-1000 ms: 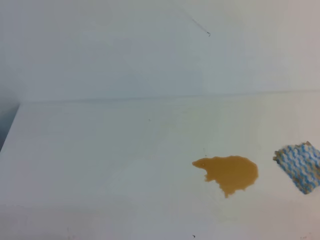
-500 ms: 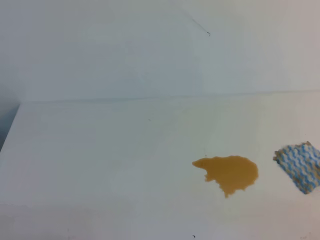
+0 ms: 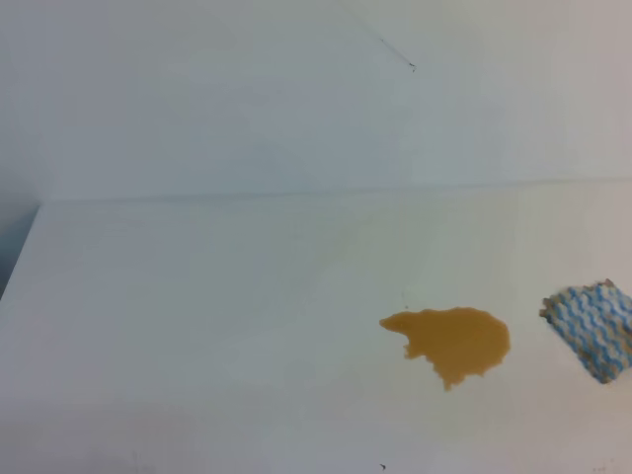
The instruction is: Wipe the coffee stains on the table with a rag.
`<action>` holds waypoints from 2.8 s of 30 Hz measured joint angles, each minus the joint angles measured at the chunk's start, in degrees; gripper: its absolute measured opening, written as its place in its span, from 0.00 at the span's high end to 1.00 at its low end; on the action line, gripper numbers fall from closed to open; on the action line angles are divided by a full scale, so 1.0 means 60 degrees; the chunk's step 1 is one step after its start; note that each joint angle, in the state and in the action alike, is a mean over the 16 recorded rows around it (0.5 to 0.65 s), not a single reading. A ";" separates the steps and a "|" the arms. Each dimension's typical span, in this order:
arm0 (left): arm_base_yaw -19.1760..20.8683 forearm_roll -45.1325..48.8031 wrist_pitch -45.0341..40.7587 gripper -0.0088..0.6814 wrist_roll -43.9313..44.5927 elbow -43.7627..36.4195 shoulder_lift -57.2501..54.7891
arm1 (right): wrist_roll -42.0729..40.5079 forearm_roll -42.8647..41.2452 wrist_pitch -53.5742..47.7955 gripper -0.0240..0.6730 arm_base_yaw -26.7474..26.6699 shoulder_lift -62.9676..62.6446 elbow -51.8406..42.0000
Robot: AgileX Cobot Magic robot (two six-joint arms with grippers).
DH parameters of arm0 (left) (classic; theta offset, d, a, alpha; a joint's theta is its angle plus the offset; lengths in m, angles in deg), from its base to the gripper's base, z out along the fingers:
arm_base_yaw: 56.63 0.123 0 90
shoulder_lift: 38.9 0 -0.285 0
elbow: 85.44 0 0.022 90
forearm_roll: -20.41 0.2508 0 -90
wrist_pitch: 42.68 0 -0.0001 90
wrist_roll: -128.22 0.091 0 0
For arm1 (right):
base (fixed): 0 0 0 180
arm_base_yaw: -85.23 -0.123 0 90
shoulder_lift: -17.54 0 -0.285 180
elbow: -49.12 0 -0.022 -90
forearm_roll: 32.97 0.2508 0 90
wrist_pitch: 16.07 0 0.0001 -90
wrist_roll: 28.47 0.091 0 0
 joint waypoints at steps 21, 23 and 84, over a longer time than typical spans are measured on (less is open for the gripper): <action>0.0000 0.0000 0.0000 0.99 0.0000 -0.0027 0.0050 | -0.1517 0.1901 -0.3946 0.97 -0.0006 0.2571 0.3709; 0.0000 0.0000 0.0000 0.99 0.0000 -0.0027 0.0050 | -0.1705 0.1929 -0.4793 0.97 -0.0008 0.3573 0.4401; 0.0000 0.0000 0.0000 0.99 0.0000 -0.0027 0.0050 | -0.2771 0.3664 -0.5151 0.97 -0.4810 2.1004 1.3836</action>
